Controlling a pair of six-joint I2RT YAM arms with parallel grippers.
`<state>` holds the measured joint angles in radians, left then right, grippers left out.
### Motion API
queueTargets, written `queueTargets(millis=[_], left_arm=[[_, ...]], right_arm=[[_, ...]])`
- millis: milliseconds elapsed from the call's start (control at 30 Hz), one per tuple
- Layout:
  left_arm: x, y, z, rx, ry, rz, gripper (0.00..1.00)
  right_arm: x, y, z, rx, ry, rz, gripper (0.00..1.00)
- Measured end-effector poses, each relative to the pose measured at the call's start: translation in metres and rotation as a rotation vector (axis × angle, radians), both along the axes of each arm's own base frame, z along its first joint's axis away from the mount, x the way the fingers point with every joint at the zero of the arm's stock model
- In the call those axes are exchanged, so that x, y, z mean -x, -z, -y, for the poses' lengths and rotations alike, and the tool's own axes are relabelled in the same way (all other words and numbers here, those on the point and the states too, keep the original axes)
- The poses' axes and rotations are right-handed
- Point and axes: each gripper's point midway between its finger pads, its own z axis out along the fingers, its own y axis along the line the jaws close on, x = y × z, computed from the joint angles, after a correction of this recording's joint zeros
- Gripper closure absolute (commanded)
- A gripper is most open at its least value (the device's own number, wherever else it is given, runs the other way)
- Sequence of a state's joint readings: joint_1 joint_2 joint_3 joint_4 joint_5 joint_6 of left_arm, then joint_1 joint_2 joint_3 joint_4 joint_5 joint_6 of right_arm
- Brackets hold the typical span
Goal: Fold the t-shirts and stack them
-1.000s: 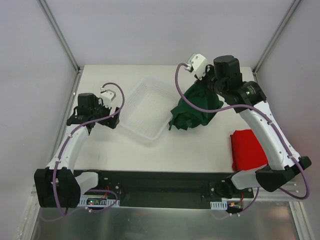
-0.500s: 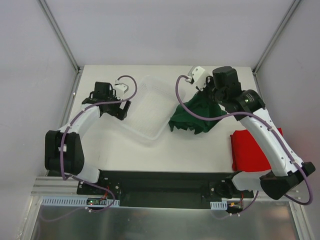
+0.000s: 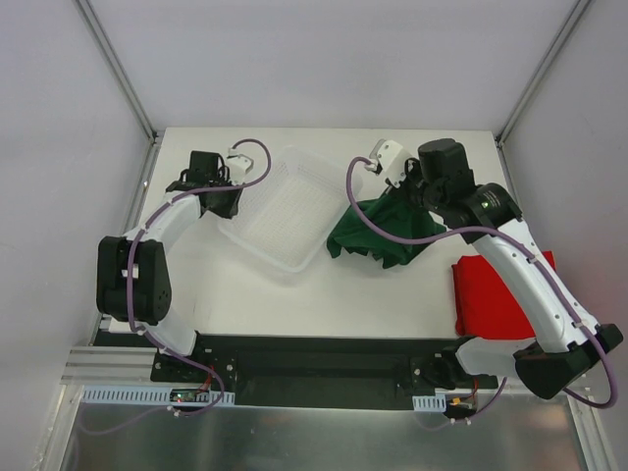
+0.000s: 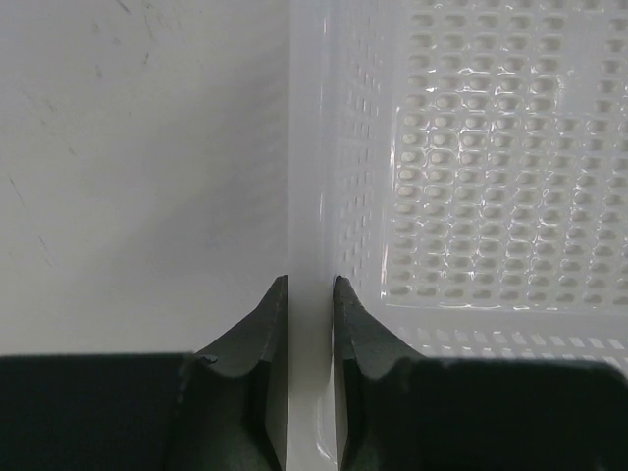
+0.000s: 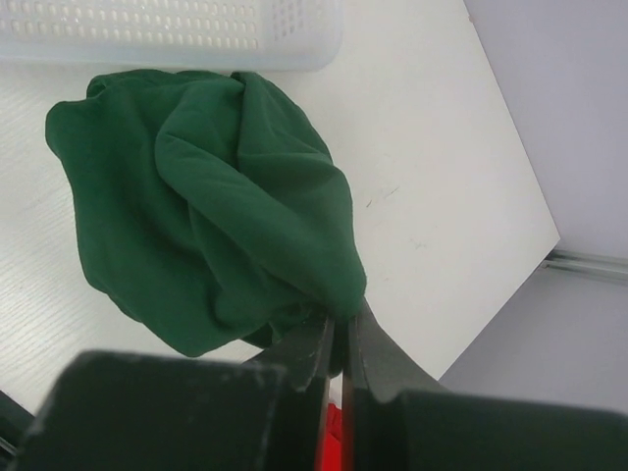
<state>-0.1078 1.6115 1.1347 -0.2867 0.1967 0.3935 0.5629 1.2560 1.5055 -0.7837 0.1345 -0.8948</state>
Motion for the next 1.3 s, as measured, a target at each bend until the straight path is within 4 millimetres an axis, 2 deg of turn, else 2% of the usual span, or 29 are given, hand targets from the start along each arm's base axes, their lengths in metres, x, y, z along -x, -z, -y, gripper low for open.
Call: queueTargets(millis=[67,133,233,300,400,467,533,633,800,933,967,1000,1033,1067,1100,1133,1233,1300], left_arm=[[-0.001,-0.001,-0.009,-0.006,-0.017,0.004,1.00],[-0.003,-0.004,-0.028,-0.018,-0.057,0.014,1.00],[-0.005,-0.012,-0.077,-0.050,-0.154,0.042,1.00],[-0.005,-0.017,-0.122,-0.085,-0.241,0.062,1.00],[0.001,-0.023,-0.176,-0.124,-0.343,0.078,1.00],[0.001,-0.030,-0.208,-0.153,-0.389,0.095,1.00],[-0.002,-0.036,-0.230,-0.185,-0.410,0.110,1.00],[-0.009,-0.038,-0.245,-0.212,-0.408,0.115,1.00],[-0.030,-0.031,-0.256,-0.231,-0.383,0.106,1.00],[-0.034,-0.023,-0.260,-0.225,-0.380,0.093,0.99],[-0.034,-0.023,-0.260,-0.223,-0.381,0.092,0.90],[-0.034,-0.024,-0.260,-0.222,-0.383,0.093,0.77],[-0.035,-0.025,-0.260,-0.223,-0.385,0.095,0.53],[-0.035,-0.026,-0.262,-0.228,-0.390,0.095,0.34],[-0.035,-0.028,-0.263,-0.239,-0.391,0.099,0.07],[-0.035,-0.029,-0.266,-0.260,-0.395,0.099,0.01],[-0.024,-0.033,-0.269,-0.286,-0.425,0.096,0.01],[-0.011,-0.045,-0.266,-0.288,-0.439,0.113,0.01]], right_arm=[[0.000,0.002,0.000,0.002,-0.001,-0.004,0.99],[0.001,0.004,0.000,0.004,-0.001,-0.008,0.99],[0.001,0.006,0.000,0.007,-0.003,-0.015,0.99],[0.002,0.008,0.000,0.009,-0.004,-0.019,0.99],[0.003,0.013,0.000,0.012,-0.007,-0.030,0.99],[0.004,0.016,0.000,0.016,-0.009,-0.038,0.99],[0.005,0.019,0.000,0.018,-0.013,-0.047,0.99],[0.006,0.020,0.000,0.018,-0.015,-0.051,0.99],[0.007,0.020,0.000,0.016,-0.016,-0.050,0.99],[0.011,0.025,0.003,0.023,-0.016,-0.060,0.99],[0.012,0.027,0.003,0.025,-0.016,-0.064,0.99],[0.013,0.029,0.004,0.027,-0.016,-0.067,0.99],[0.013,0.031,0.004,0.029,-0.016,-0.071,0.99],[0.014,0.032,0.005,0.031,-0.016,-0.074,0.99],[0.015,0.033,0.005,0.033,-0.016,-0.075,0.99],[0.016,0.034,0.006,0.033,-0.016,-0.076,0.99],[0.018,0.034,0.007,0.033,-0.016,-0.076,0.99],[0.019,0.034,0.008,0.031,-0.017,-0.076,0.99]])
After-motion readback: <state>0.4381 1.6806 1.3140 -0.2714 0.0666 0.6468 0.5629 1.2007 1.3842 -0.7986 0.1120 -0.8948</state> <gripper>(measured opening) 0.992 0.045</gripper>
